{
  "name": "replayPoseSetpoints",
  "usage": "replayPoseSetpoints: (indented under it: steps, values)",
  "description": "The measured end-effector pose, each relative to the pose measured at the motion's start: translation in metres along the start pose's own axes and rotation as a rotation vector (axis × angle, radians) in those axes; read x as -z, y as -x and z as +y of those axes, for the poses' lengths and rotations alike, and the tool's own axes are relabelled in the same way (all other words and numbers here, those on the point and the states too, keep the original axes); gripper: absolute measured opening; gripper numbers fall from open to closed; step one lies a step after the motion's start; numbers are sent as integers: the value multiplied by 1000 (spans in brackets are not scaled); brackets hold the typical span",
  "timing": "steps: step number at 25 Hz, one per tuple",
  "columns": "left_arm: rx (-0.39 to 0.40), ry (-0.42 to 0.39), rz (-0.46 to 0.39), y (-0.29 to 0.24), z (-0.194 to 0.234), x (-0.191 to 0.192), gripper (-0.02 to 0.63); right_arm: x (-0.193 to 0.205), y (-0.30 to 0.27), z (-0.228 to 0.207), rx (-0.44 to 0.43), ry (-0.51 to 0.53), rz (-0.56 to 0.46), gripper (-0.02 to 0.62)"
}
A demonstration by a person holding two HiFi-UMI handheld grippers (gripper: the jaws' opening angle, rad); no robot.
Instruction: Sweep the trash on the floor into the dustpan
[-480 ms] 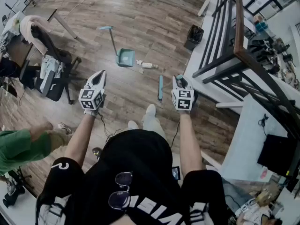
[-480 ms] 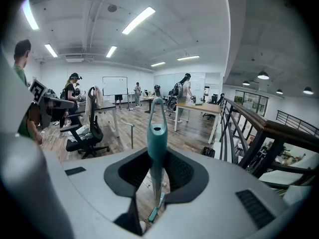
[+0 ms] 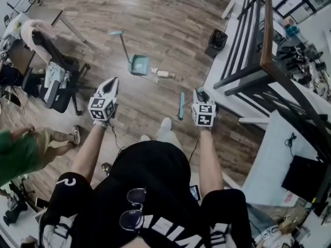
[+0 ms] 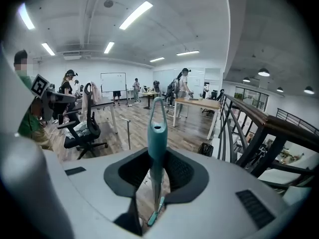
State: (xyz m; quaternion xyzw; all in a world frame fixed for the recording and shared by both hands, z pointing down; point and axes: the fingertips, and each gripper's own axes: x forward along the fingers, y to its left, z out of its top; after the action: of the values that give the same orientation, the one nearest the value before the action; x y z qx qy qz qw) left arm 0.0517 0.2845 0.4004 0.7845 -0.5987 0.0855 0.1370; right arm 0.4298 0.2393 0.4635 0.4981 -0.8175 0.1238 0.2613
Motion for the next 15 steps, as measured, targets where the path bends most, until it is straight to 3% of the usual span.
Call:
replayPoseSetpoints:
  steps: [15]
  values:
    - [-68, 2, 46, -66, 1, -2, -2, 10, -58, -67, -13, -26, 61, 86]
